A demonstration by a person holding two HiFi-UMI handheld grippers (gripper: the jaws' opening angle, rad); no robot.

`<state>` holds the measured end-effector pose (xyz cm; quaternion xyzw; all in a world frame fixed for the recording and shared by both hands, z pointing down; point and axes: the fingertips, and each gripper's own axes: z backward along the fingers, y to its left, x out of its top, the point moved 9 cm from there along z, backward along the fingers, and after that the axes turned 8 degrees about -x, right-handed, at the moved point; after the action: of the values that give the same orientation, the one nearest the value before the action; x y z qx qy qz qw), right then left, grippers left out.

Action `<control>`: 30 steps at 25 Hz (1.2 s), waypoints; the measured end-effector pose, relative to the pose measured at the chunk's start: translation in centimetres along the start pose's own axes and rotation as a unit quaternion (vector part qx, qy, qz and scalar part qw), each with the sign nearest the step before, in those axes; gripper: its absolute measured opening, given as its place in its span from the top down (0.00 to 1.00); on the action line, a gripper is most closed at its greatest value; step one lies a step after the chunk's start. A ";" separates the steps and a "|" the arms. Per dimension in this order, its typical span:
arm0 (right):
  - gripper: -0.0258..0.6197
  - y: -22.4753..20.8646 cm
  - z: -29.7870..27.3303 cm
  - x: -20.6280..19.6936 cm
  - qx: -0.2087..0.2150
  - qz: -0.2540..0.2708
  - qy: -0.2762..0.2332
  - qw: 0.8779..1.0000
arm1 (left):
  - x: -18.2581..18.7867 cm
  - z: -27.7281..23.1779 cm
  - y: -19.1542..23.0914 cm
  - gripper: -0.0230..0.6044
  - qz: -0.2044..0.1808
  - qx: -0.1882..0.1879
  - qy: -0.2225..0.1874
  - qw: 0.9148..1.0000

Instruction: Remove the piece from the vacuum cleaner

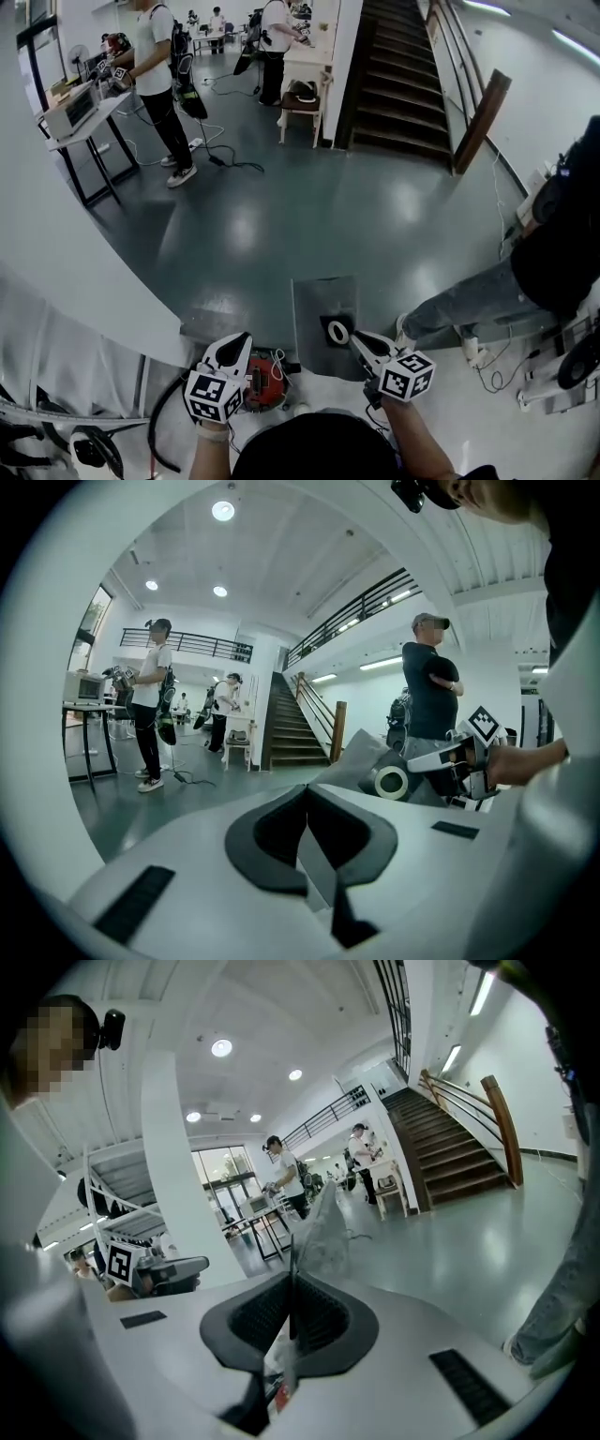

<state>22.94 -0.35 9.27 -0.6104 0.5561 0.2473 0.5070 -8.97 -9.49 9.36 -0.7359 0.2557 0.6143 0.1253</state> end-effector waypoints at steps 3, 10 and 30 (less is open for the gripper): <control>0.89 0.5 -0.4 0.4 0.010 0.003 -0.003 1.000 | 0.4 0.3 0.1 0.93 -0.004 0.004 -0.004 1.000; 0.89 1.5 -0.7 0.6 0.030 0.007 -0.006 1.000 | 0.5 0.8 -0.3 0.93 -0.004 0.011 -0.012 1.000; 0.89 2.9 -0.3 -0.8 0.047 0.002 0.001 0.999 | -0.4 3.4 -1.5 0.93 0.002 0.035 -0.005 0.999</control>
<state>19.98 0.08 9.05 -0.5847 0.5690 0.2211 0.5342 -11.06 -6.42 8.80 -0.7272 0.2780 0.6091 0.1515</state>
